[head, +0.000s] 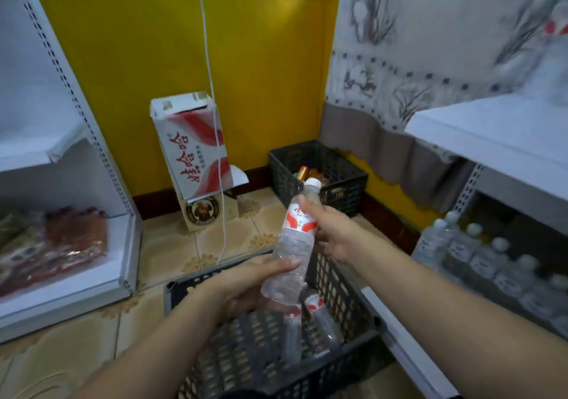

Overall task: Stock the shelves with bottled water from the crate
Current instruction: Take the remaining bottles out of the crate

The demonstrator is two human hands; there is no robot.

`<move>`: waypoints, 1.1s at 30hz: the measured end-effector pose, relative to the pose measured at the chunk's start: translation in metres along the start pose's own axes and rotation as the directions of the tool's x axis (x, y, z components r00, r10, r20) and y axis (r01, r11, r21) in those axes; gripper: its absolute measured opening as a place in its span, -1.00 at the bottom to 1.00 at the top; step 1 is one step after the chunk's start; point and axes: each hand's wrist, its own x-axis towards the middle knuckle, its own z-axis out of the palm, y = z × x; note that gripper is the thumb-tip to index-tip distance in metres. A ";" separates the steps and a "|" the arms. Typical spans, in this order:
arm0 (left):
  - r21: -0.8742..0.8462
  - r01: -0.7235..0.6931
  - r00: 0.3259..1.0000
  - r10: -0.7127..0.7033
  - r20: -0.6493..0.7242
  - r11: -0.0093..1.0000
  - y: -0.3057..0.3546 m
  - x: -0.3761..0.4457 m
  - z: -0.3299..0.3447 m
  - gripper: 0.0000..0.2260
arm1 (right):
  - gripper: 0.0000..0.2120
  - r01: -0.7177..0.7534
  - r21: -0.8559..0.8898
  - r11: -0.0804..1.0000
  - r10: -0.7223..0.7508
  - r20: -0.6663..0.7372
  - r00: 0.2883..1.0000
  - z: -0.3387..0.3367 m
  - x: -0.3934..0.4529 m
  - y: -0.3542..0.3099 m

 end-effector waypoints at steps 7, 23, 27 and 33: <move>0.278 -0.287 0.948 0.313 -0.053 0.917 0.057 -0.065 0.063 -0.55 | -0.50 0.258 -0.092 0.962 -0.263 -0.048 0.963 -0.007 -0.104 -0.089; 0.278 -0.573 0.809 0.478 0.343 0.771 0.155 -0.129 0.237 -0.53 | -0.48 0.393 -0.358 0.847 -0.480 -0.201 0.854 -0.117 -0.358 -0.193; 0.298 -0.583 0.793 0.448 0.413 0.756 0.166 -0.130 0.311 -0.40 | -0.47 0.413 -0.369 0.832 -0.527 -0.299 0.795 -0.161 -0.415 -0.192; 0.255 -0.643 0.706 0.431 0.561 0.722 0.166 -0.143 0.427 -0.59 | -0.55 0.395 -0.378 0.837 -0.542 -0.478 0.691 -0.235 -0.503 -0.191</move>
